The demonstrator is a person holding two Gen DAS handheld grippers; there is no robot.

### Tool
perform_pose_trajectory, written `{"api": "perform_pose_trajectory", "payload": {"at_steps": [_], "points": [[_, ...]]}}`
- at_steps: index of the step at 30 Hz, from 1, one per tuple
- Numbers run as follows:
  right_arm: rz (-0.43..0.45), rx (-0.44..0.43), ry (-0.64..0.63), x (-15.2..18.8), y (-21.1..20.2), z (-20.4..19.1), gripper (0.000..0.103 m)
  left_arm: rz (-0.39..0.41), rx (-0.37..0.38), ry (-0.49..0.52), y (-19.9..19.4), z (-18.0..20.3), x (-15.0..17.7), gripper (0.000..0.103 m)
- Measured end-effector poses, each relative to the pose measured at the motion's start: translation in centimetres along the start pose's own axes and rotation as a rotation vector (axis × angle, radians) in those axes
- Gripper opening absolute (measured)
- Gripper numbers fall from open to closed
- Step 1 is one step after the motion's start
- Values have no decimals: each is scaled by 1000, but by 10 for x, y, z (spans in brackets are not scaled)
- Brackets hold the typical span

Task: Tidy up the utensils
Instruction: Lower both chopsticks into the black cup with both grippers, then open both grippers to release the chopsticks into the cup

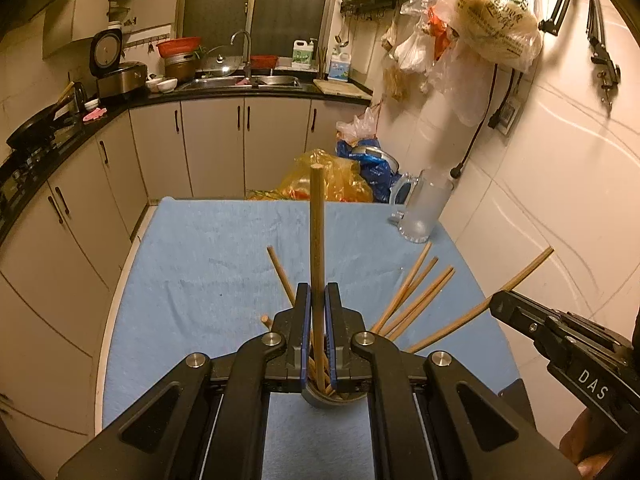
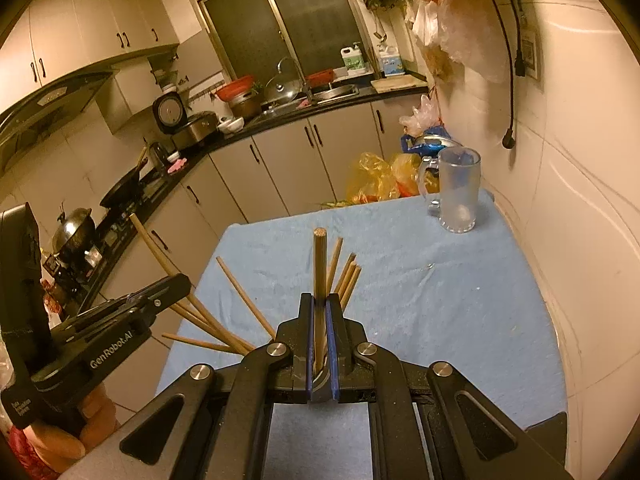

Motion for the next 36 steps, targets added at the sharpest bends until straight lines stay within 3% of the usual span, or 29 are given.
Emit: {"api": "perform_pose_trajectory", "payload": {"at_steps": [17, 36], "points": [[-122, 4, 21, 19, 47, 1, 7, -61, -24, -4, 25, -16, 24, 8], [-132, 13, 39, 13, 53, 1, 7, -64, -30, -12, 33, -22, 23, 8]]}}
Point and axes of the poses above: each gripper's, at about its wrist camera, not at the fingertips, and y roughly the way its jaws point, z to its right, x to its underside, the point moved 1 cm from there along y, roughly the way its jaws point, and after that the axes turned 7 degrees about x, right-handed, at the moved point
